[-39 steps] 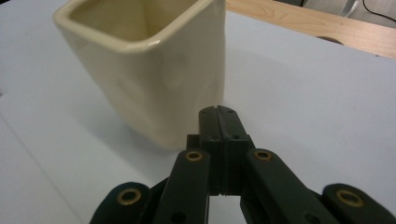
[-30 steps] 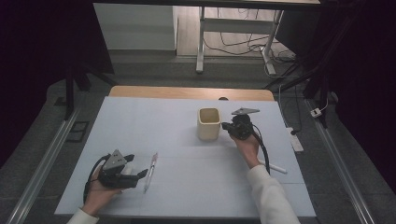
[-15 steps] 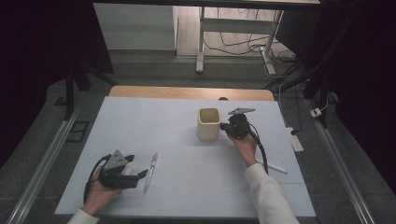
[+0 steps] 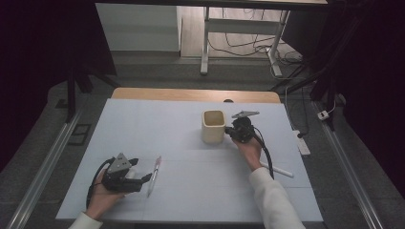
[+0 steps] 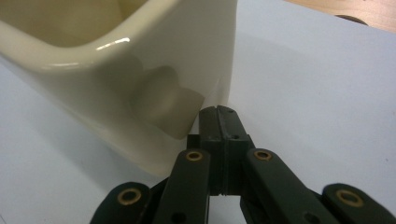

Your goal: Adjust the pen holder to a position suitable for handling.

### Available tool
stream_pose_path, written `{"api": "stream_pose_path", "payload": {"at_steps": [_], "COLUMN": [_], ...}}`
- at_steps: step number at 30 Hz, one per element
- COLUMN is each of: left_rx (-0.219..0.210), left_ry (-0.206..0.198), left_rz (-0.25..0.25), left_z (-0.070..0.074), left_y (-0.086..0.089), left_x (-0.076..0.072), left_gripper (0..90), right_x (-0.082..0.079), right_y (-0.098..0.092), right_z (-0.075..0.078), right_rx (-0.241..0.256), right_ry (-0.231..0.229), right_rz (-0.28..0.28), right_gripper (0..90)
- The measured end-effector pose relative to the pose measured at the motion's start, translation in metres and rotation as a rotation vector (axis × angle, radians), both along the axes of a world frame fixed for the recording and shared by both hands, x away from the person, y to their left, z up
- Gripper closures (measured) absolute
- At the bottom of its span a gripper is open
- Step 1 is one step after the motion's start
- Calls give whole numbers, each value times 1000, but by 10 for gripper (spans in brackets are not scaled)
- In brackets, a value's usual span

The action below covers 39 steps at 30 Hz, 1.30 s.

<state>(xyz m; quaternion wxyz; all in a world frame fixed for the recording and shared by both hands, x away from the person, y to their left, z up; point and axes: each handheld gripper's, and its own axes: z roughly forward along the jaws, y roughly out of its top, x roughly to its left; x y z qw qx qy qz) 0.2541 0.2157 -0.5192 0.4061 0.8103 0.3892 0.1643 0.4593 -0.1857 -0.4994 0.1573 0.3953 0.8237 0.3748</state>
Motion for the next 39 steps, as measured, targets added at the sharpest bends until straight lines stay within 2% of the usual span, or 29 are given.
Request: {"api": "stream_pose_path", "payload": {"at_steps": [20, 33, 39], "left_rx": [1, 0, 1], "left_ry": [1, 0, 2], "left_rz": [-7, -8, -6], "left_z": [0, 0, 0], "left_y": [-1, 0, 0], "left_x": [1, 1, 2], "left_gripper": [207, 207, 207], "right_x": [0, 0, 0], "right_y": [16, 34, 41], "right_z": [-1, -2, -3], "right_rx": [-5, -8, 6], "right_ry": [6, 6, 7], "right_rz": [14, 40, 51], "right_gripper": [890, 890, 890]}}
